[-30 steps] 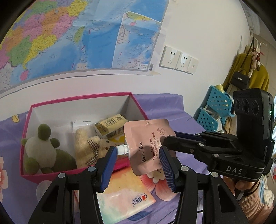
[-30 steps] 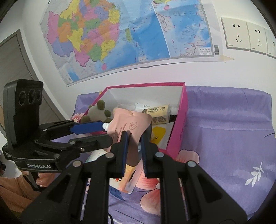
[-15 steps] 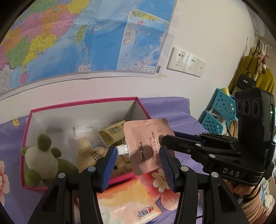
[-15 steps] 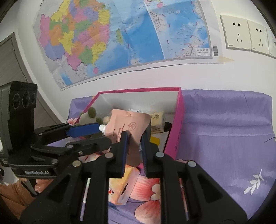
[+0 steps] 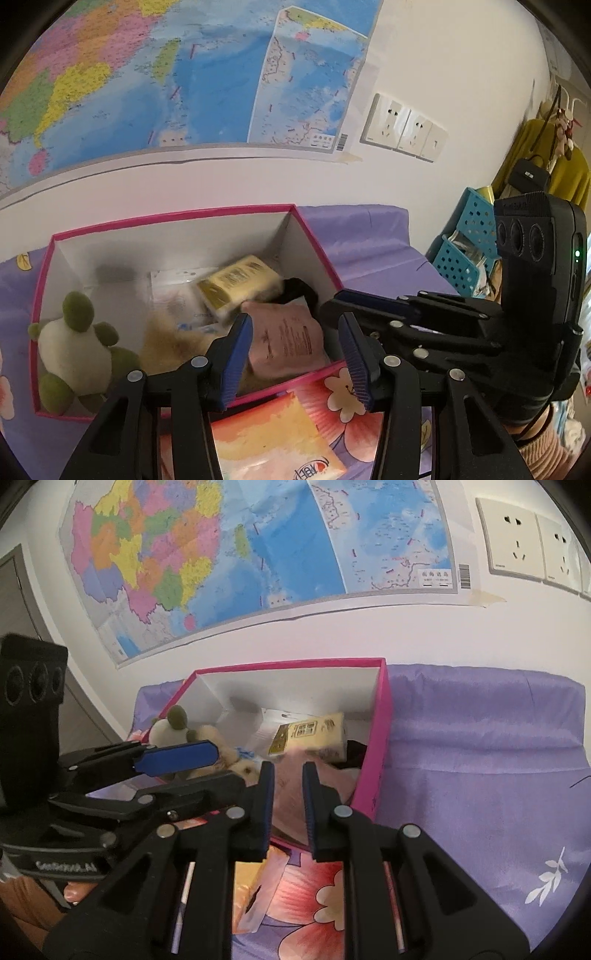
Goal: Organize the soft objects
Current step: 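Lower the pouch into the pink box and open the right tool, then withdraw the open right tool from the box toward the pink tissue pack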
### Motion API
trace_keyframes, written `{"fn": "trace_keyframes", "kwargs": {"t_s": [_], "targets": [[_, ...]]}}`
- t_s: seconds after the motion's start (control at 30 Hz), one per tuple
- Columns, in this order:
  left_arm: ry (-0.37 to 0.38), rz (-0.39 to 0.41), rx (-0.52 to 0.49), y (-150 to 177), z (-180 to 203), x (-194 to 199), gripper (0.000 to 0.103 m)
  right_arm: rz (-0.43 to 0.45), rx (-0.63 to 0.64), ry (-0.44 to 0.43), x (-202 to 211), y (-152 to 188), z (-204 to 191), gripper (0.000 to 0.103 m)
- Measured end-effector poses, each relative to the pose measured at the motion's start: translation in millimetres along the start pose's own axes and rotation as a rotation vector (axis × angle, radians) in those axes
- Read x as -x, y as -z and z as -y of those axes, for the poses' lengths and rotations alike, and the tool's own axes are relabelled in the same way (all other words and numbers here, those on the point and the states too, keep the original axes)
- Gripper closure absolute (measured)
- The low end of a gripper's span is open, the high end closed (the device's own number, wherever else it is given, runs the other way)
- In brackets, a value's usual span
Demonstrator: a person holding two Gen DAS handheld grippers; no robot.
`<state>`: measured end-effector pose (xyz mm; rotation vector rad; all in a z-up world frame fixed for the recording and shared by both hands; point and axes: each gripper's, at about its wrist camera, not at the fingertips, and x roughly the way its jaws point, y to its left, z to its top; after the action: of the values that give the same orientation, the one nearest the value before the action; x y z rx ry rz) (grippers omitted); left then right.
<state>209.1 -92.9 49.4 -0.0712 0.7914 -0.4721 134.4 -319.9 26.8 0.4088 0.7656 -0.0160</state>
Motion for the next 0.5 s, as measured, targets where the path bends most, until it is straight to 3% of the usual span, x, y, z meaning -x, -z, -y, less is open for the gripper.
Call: {"fn": "trace_keyframes", "kwargs": {"t_s": [0.5], "targets": [[-0.014, 0.026, -0.002, 13.2, -2.9, 14.8, 0.052, 0.005, -0.029, 0.011, 13.3, 14.0, 3.6, 0.085]]}}
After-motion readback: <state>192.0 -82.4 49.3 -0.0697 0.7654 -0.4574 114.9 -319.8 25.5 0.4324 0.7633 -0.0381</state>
